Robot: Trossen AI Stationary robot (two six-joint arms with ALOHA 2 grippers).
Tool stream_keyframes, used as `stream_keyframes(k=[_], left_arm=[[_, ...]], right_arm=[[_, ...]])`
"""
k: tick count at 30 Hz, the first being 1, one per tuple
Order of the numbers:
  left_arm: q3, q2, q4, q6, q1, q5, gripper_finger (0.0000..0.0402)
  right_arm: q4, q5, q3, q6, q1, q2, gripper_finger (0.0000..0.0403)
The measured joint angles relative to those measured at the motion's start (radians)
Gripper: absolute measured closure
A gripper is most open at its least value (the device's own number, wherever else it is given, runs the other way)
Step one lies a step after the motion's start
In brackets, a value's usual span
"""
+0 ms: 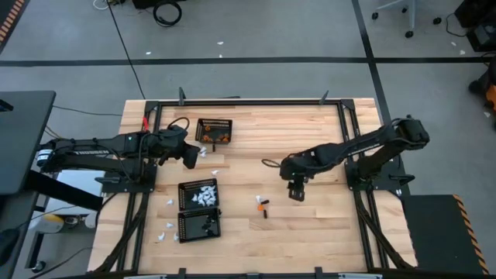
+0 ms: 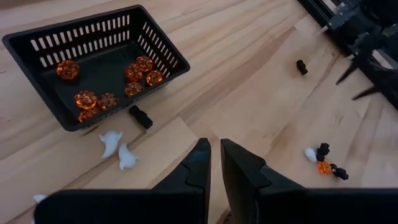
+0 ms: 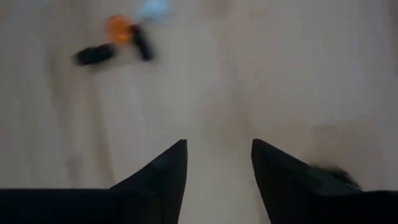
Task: Sort Halloween decoration
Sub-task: Put the black skeleton toy into the bottom black bin
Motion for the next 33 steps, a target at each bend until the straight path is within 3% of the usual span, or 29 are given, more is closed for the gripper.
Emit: stream_keyframes(k=[6,15,27,33], left_arm=[[0.000,0.000,0.000,0.025,0.000,-0.001,0.0358],[0.000,0.000,0.000,0.023,0.000,-0.001,0.0358],[0.000,0.000,-0.001,0.027,0.000,-0.001,0.0358],[0.000,0.000,-0.006,0.027,0.000,-0.002,0.0358]], right_arm=[[0.197,-0.009,0.000,-0.140,0.050,0.077,0.0200],[0.416,-0.017,0.000,-0.149,0.087,0.226,0.0214],[0.523,0.020,0.002,-0.196,0.095,0.304,0.0220],[0.525,0.019,0.000,-0.239,0.111,0.332,0.0248]])
